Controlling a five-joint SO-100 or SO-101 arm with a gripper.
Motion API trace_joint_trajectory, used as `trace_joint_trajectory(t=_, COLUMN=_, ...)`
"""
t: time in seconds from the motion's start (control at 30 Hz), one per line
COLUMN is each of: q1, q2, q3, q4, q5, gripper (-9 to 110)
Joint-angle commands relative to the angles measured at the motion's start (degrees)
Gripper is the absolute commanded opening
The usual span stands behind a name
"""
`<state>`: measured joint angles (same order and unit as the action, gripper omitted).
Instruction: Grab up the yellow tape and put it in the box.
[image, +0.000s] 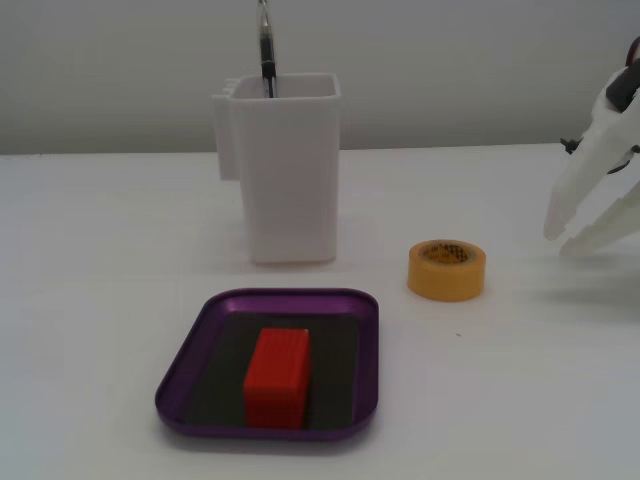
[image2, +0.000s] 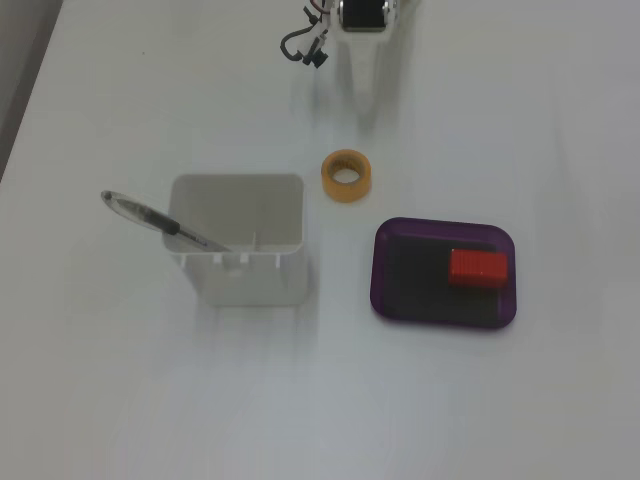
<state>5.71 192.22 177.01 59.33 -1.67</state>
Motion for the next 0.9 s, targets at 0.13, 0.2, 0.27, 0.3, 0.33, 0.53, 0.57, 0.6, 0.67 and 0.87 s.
trace_joint_trajectory(t=0.13, q1=-0.1, q2=5.6, q3=-0.4, q4=-0.7, q5=-0.1, gripper=1)
trace_joint_trajectory(t=0.2, q1=0.0, q2=5.6, q3=-2.5, q4=-0.7, q5=-0.4, gripper=1)
trace_joint_trajectory(t=0.27, q1=0.6, q2=5.6, q3=-4.9, q4=-0.7, q5=-0.4, gripper=1)
trace_joint_trajectory(t=0.3, q1=0.6, q2=5.6, q3=-6.3, q4=-0.8, q5=-0.5, gripper=1)
trace_joint_trajectory(t=0.33, q1=0.7, q2=5.5, q3=-7.8, q4=-0.8, q5=-0.2, gripper=1)
trace_joint_trajectory(t=0.53, q1=0.8, q2=0.5, q3=-16.3, q4=-0.8, q5=-0.7, gripper=1)
trace_joint_trajectory(t=0.57, q1=0.8, q2=-2.3, q3=-18.2, q4=-1.2, q5=-0.7, gripper=1)
trace_joint_trajectory(t=0.6, q1=0.8, q2=-5.6, q3=-20.5, q4=-2.1, q5=-0.6, gripper=1)
trace_joint_trajectory(t=0.67, q1=0.8, q2=-14.2, q3=-26.1, q4=-3.0, q5=-0.6, gripper=1)
trace_joint_trajectory(t=0.87, q1=0.6, q2=-45.9, q3=-48.2, q4=-0.7, q5=-0.4, gripper=1)
